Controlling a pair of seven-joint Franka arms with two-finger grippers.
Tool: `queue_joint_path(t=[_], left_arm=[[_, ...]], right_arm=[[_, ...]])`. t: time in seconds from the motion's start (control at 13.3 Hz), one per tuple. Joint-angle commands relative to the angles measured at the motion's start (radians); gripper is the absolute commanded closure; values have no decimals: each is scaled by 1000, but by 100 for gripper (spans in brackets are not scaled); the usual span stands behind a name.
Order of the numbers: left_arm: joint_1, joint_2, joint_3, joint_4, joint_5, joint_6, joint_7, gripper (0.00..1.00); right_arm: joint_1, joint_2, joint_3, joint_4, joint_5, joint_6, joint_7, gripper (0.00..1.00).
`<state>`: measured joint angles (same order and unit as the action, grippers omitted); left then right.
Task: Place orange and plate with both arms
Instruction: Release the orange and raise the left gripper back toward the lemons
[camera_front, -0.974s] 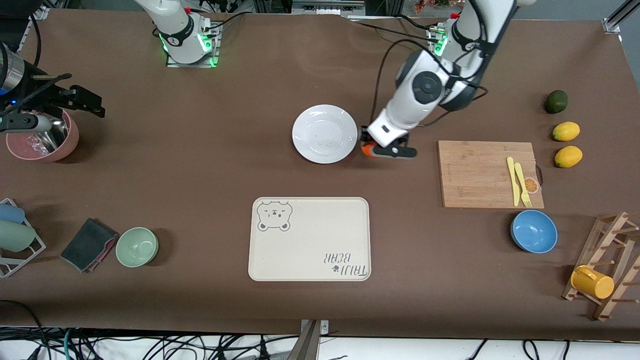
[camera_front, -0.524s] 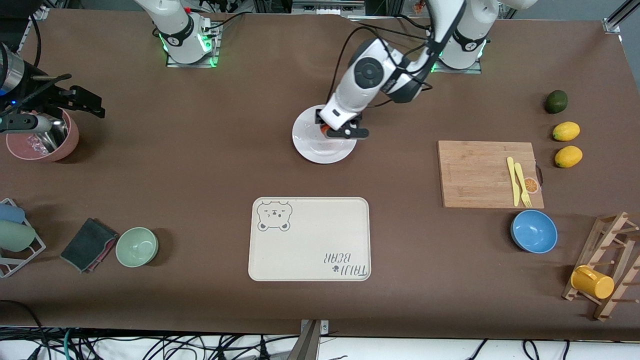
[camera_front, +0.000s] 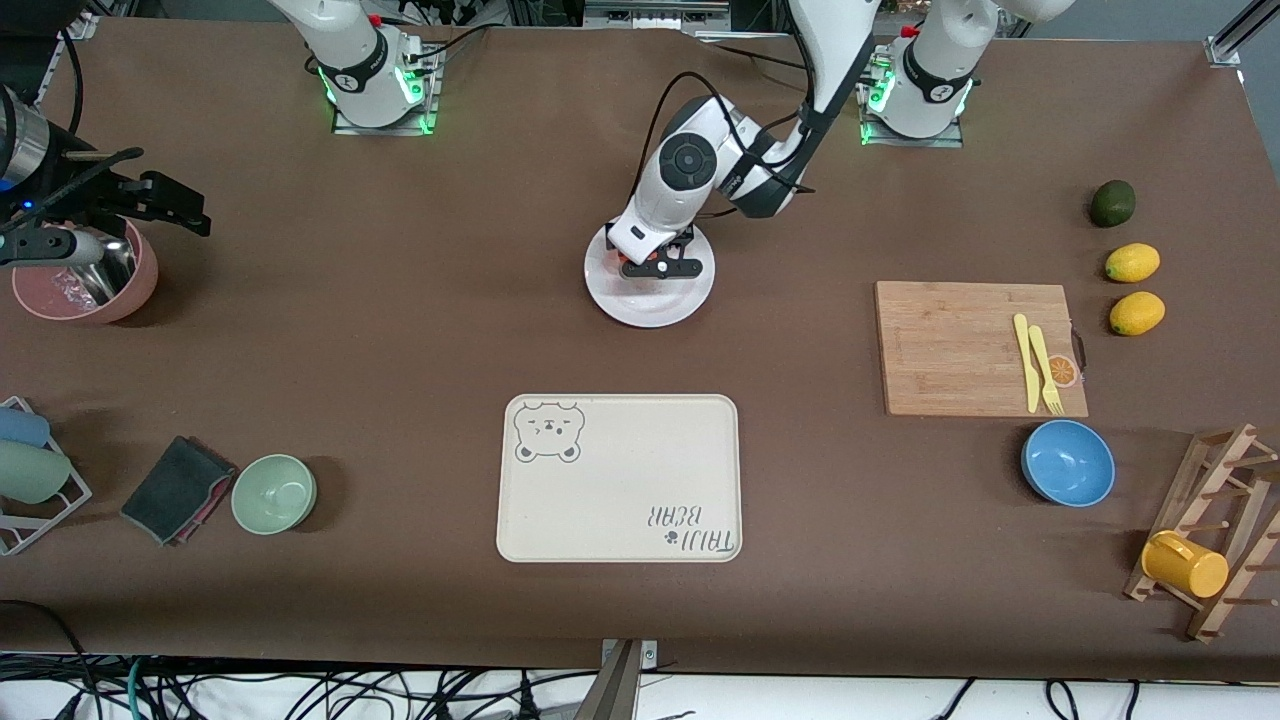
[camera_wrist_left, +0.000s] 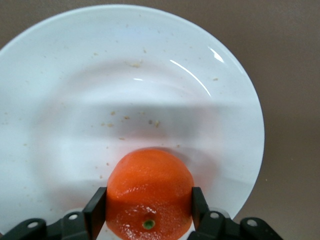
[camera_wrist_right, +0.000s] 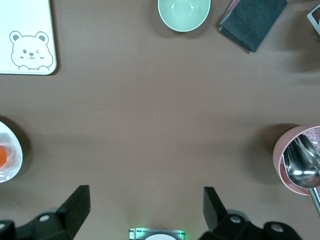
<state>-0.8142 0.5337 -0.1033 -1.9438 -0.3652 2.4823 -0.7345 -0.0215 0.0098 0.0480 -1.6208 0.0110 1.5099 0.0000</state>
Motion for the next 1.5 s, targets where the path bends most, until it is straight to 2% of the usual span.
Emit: queue_joint_path(t=[0.0,0.15,0.45,0.52,0.75,0.82,1.2,1.42], left_arm=[[7,6,5,17,-21,-6,6,1],[38,-29,8,14,-14,-29,10,0],[206,-171,8,16,12,-221,18,0],[257,-207,8,14,55,-262,18,0],[355,-306,5,16,277,-391,44,0],[384,-343,5,16,317,-443,91,0],[581,-494,14,20,325,-623,470,0],[641,-546,46,49,399,-716,601,0]], right_arm=[[-1,1,4,9,18,0,8,0],[0,1,4,9,17,0,8,0],[5,1,6,9,9,-3,5,0],[14,1,6,9,6,-2,6,0],[17,2,6,9,10,-11,5,0],[18,2,6,9,12,-11,6,0],[18,4,7,3,18,-11,6,0],[23,68,44,2,41,-31,-11,0]])
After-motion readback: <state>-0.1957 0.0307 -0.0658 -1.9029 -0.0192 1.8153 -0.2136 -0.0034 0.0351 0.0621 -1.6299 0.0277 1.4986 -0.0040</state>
